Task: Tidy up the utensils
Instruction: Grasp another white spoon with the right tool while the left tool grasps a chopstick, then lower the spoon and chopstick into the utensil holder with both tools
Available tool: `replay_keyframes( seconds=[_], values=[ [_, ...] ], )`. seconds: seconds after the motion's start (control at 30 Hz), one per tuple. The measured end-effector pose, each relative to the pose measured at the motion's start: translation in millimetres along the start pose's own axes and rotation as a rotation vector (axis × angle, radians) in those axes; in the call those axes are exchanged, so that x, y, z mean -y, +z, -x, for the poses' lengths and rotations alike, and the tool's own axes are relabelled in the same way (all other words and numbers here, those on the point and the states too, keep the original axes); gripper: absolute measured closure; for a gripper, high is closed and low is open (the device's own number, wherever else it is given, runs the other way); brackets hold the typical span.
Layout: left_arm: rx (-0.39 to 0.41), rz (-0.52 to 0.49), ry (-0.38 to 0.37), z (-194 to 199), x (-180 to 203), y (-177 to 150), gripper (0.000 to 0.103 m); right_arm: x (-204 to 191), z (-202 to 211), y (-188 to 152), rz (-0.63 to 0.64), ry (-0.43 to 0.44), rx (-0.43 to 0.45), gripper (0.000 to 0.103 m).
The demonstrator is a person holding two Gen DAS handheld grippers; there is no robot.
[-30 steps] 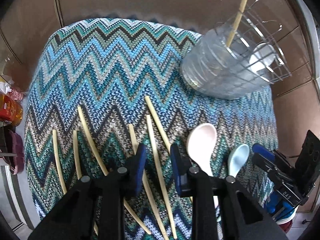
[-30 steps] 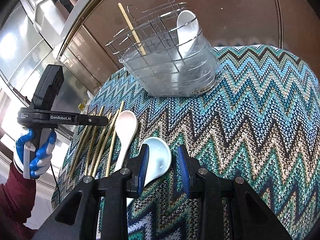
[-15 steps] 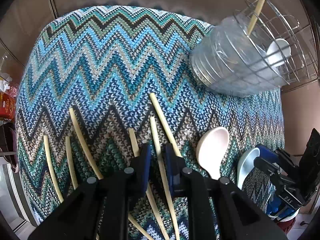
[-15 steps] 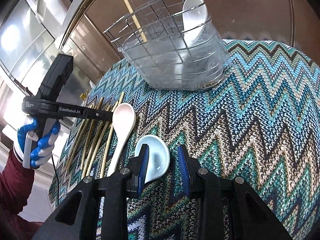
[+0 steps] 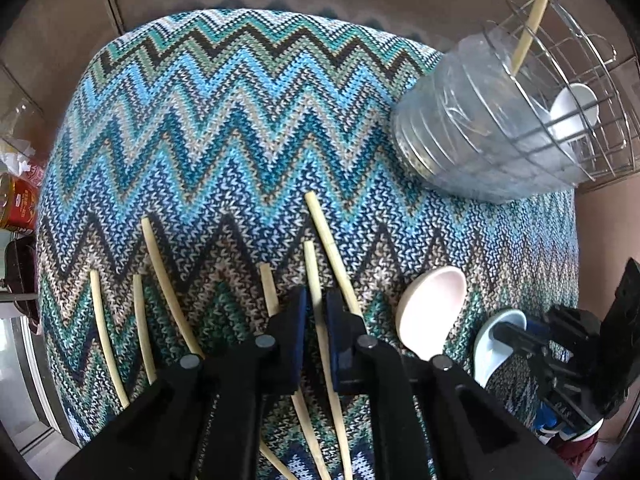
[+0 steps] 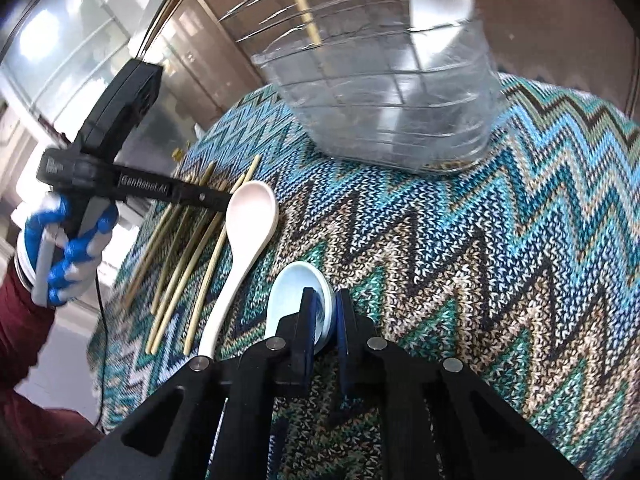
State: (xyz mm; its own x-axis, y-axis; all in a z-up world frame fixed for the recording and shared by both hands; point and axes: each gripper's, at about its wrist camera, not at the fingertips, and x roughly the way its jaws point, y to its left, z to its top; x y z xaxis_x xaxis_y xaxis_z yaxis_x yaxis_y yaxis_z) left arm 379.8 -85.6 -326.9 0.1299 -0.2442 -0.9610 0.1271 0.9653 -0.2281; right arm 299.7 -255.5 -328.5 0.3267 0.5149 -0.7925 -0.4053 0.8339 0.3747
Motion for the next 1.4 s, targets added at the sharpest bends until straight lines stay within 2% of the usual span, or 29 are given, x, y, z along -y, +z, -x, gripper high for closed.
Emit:
replay_keyframes(
  seconds=[0.13,0.2,0.27,0.67,0.87,0.9,1.1,1.23,1.4],
  values=[
    [0.019,0.04,-0.027,4.2,-6.1,-6.5,0.098,-16.0,4.2,-5.3,0.031,-0.032,0.021,0.094],
    [0.046,0.054,-0.065,9.8,-10.8,-13.4,0.099,-22.1,11.0,-9.5,0.033,-0.046,0.041,0.094],
    [0.074,0.058,-0.069,17.2,-12.7,-18.7,0.099,-27.5,20.0,-13.7,0.033,-0.06,0.065,0.095],
    [0.324,0.021,-0.16,113.0,-19.8,-73.7,0.099,-62.1,101.2,-40.9,0.073,-0.175,0.24,0.096],
    [0.539,0.02,-0.225,182.4,-14.0,-89.0,0.099,-81.5,151.2,-34.7,0.08,-0.278,0.381,0.096],
    [0.599,0.016,-0.235,199.7,-12.0,-88.7,0.099,-85.4,158.6,-30.0,0.081,-0.294,0.411,0.096],
    [0.85,0.017,-0.325,263.3,5.3,-65.8,0.099,-101.9,202.2,10.1,0.109,-0.428,0.613,0.096],
    [1.002,0.03,-0.328,287.4,20.0,-44.7,0.099,-105.0,218.7,35.2,0.124,-0.516,0.713,0.096],
    [1.114,0.072,-0.303,283.4,39.6,-16.4,0.099,-87.2,210.4,64.4,0.124,-0.597,0.76,0.096]
  ],
)
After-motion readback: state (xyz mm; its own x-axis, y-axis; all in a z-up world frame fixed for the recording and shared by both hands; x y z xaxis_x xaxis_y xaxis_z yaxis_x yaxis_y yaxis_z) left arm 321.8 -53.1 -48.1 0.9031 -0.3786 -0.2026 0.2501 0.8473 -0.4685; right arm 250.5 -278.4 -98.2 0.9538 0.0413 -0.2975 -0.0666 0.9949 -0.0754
